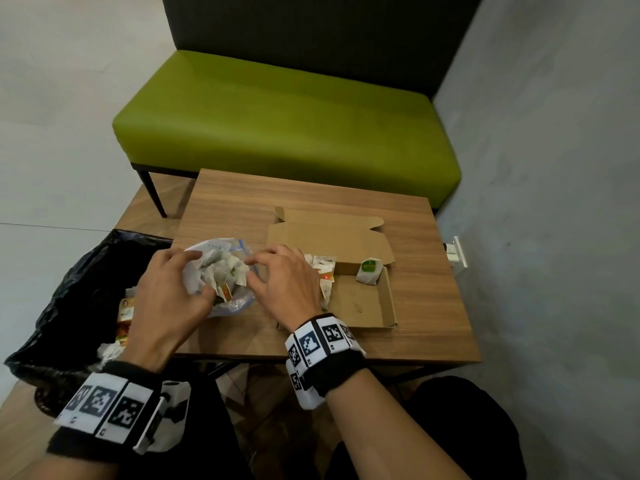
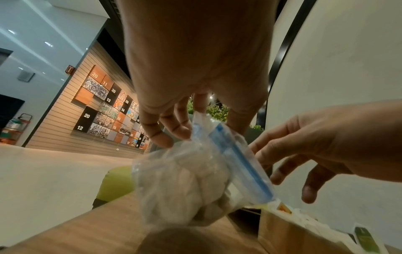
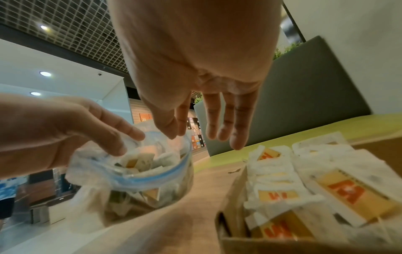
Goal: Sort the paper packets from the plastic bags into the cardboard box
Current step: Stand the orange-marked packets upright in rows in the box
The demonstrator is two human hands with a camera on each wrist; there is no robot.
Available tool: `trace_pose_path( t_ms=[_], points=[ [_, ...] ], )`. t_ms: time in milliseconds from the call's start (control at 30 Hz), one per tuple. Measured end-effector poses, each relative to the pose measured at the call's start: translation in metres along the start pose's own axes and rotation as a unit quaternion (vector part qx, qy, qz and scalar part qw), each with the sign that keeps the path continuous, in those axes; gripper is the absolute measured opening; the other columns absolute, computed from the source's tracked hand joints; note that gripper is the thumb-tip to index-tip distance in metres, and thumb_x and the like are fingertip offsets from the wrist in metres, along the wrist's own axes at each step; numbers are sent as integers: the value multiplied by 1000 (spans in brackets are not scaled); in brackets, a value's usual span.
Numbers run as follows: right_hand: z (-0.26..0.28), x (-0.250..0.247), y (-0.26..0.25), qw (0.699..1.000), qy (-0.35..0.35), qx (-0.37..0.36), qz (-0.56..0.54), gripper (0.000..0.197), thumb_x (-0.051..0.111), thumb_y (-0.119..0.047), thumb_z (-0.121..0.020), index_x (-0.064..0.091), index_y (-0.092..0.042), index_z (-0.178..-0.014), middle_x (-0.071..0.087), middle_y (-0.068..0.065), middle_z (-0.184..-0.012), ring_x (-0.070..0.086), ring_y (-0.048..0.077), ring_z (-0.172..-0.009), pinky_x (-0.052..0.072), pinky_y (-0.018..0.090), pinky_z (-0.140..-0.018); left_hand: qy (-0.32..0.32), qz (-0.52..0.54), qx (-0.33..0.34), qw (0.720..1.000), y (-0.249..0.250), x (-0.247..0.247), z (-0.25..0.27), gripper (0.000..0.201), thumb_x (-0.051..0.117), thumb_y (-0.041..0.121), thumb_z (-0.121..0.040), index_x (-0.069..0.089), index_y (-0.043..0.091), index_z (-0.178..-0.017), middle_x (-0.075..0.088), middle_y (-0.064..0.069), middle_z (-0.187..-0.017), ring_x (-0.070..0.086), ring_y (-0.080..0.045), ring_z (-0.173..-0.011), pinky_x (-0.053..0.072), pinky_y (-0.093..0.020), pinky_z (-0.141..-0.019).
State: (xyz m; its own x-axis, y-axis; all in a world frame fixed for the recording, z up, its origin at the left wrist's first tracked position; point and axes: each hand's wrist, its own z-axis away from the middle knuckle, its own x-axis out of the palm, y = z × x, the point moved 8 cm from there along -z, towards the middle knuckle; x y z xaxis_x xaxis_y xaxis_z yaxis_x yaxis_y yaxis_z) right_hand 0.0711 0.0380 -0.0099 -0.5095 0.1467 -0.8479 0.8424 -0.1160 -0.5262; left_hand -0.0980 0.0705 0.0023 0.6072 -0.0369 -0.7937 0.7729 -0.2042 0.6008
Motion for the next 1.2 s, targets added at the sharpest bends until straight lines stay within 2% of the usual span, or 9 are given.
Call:
trace_pose_path(
  t_ms=[233, 333, 433, 533, 633, 700, 867, 1000, 1200],
  points=[
    [16, -55, 1, 996, 82, -30, -3, 33, 61, -41, -93, 65, -36, -126, 71, -8, -118, 66, 16, -94, 54, 35, -76, 22, 78, 87, 993, 62, -21, 1, 50, 77, 10, -73, 64, 11, -121, 55, -3, -111, 55, -18, -96, 54, -38, -79],
    [36, -102, 25, 989, 145, -10, -13, 31, 64, -27, -92, 69, -32, -122, 75, -5, -108, 66, 15, -80, 54, 31, -69, -22, 119, 120, 985, 106, -1, 8, 51, 77, 14, -77, 60, 14, -126, 49, 6, -112, 52, -10, -99, 51, -24, -75],
    [59, -142, 61, 981, 192, 31, 12, 36, 63, -17, -89, 70, -31, -121, 75, -3, -98, 65, 16, -77, 50, 28, -65, -75, 138, 153, 976, 146, 36, 20, 56, 77, 21, -78, 58, 16, -130, 45, 10, -113, 52, -9, -103, 52, -29, -84],
    [87, -177, 101, 969, 235, 72, 28, 35, 62, -11, -88, 74, -28, -115, 75, 0, -92, 65, 19, -76, 53, 33, -67, -120, 140, 182, 966, 182, 74, 37, 56, 75, 30, -81, 57, 16, -132, 49, 7, -116, 54, -13, -105, 49, -29, -89],
    [116, -201, 139, 959, 250, 115, 65, 33, 64, -8, -88, 75, -28, -112, 75, 2, -91, 66, 21, -76, 45, 25, -68, -159, 128, 208, 957, 219, 111, 58, 58, 70, 36, -86, 53, 16, -137, 49, 3, -125, 52, -14, -112, 45, -27, -96],
    [133, -212, 166, 952, 259, 146, 69, 31, 65, -8, -88, 76, -28, -110, 76, 3, -91, 66, 22, -76, 42, 23, -68, -187, 120, 220, 950, 240, 136, 72, 59, 67, 37, -88, 49, 15, -140, 46, 2, -128, 50, -14, -115, 39, -21, -95],
    [156, -211, 230, 950, 232, 194, 79, 31, 64, -12, -90, 76, -31, -110, 75, 4, -89, 66, 25, -75, 53, 32, -67, -219, 76, 223, 947, 274, 189, 95, 56, 66, 29, -91, 47, 14, -141, 44, -2, -127, 51, -17, -114, 42, -25, -94],
    [157, -195, 264, 951, 200, 224, 75, 31, 64, -11, -90, 75, -30, -112, 76, 7, -92, 66, 25, -78, 50, 29, -70, -244, 36, 200, 948, 275, 222, 98, 49, 63, 24, -93, 50, 16, -139, 46, -3, -128, 50, -18, -117, 46, -29, -100],
    [158, -167, 292, 956, 107, 268, 55, 32, 67, -22, -92, 69, -29, -123, 72, 9, -113, 66, 29, -100, 52, 34, -82, -264, -15, 206, 942, 270, 244, 99, 52, 61, 33, -92, 46, 19, -140, 50, -6, -129, 54, -22, -113, 49, -33, -92]
  ],
)
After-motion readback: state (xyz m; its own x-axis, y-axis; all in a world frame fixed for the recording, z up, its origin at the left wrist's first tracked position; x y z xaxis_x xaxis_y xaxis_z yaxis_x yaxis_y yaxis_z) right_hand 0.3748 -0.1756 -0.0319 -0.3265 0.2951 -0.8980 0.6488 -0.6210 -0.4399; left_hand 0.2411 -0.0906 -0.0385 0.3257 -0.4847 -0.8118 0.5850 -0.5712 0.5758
